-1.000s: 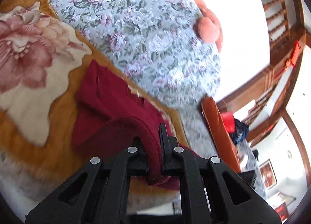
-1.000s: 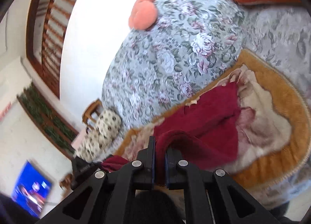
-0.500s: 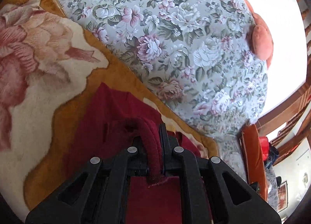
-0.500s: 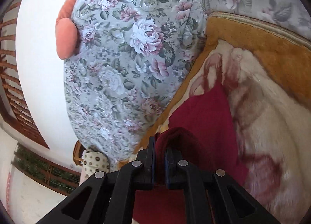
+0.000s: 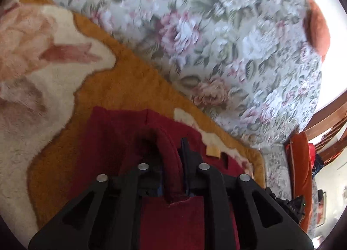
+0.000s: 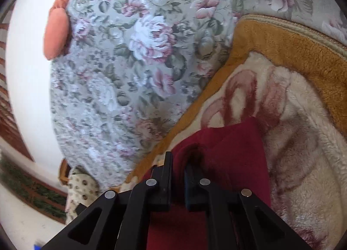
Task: Fold small clothes
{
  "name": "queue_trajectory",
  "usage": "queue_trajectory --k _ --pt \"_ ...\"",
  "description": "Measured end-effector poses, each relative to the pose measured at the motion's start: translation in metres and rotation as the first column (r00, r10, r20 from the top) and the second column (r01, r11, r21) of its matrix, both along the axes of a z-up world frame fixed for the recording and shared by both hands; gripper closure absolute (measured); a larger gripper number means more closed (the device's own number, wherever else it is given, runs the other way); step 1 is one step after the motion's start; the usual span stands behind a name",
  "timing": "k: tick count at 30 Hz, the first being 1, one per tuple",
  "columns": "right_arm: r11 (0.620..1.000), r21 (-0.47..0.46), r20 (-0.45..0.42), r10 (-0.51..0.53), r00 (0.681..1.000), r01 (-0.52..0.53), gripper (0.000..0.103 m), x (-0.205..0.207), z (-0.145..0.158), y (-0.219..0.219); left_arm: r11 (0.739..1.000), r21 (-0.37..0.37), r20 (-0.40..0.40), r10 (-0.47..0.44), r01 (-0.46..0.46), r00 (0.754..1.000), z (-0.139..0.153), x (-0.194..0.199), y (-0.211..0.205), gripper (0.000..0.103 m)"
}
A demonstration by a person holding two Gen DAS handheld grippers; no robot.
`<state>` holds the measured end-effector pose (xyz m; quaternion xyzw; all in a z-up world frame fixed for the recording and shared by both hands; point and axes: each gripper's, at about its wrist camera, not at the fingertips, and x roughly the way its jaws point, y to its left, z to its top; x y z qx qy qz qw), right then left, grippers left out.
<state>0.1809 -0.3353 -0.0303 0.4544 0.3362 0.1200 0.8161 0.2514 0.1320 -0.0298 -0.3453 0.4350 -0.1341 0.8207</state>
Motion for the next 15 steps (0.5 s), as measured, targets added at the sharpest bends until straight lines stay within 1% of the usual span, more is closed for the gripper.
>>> queue_trajectory --k 1,2,3,4,5,7,9,10,11,12,13,15 --pt "1.0 0.005 -0.017 -0.011 1.0 0.011 0.083 0.002 -0.002 0.001 1.0 -0.023 -0.036 -0.003 0.002 0.999 -0.005 0.004 0.003 0.085" --pt "0.999 0.03 -0.021 -0.016 1.0 0.017 0.073 0.003 -0.004 0.0 0.999 -0.044 -0.053 -0.001 -0.001 0.999 -0.006 0.006 0.006 0.085" --pt "0.998 0.06 -0.017 -0.021 1.0 0.022 0.07 0.003 -0.005 -0.001 0.998 -0.063 -0.061 0.002 -0.006 0.998 -0.005 0.005 0.01 0.084" --pt "0.997 0.077 -0.009 -0.028 1.0 0.029 0.066 0.001 -0.003 -0.002 0.997 -0.083 -0.056 0.004 -0.009 0.998 -0.001 0.003 0.015 0.079" --pt "0.996 0.08 0.0 -0.035 0.999 0.035 0.065 0.0 -0.002 -0.004 0.996 -0.088 -0.051 0.003 -0.007 0.999 0.002 0.002 0.017 0.07" --pt "0.996 0.075 0.042 -0.047 0.998 0.044 0.065 -0.004 0.007 -0.009 0.995 -0.096 -0.025 0.002 -0.004 1.0 0.015 -0.005 0.023 0.059" --pt "0.996 0.061 0.077 -0.067 0.995 0.062 0.065 -0.009 0.018 -0.014 0.996 -0.093 -0.004 0.003 -0.003 1.0 0.026 -0.008 0.026 0.059" --pt "0.996 0.051 0.101 -0.078 0.992 0.073 0.065 -0.013 0.024 -0.018 0.997 -0.072 0.023 0.01 -0.008 1.0 0.035 -0.011 0.027 0.054" --pt "0.996 0.035 0.12 -0.085 0.989 0.082 0.065 -0.016 0.031 -0.021 0.999 -0.042 0.045 0.029 -0.028 0.999 0.042 -0.013 0.029 0.041" --pt "0.996 0.015 0.13 -0.087 0.988 0.086 0.065 -0.019 0.035 -0.023 0.998 -0.005 0.082 0.063 -0.063 0.995 0.051 -0.018 0.032 0.035" --pt "0.996 -0.018 0.139 -0.085 0.987 0.089 0.065 -0.021 0.04 -0.025 0.995 0.014 0.131 0.098 -0.1 0.987 0.061 -0.023 0.035 0.027" --pt "0.994 -0.068 0.138 -0.077 0.987 0.087 0.065 -0.023 0.045 -0.025 0.991 0.02 0.188 0.125 -0.131 0.974 0.073 -0.029 0.035 0.026"
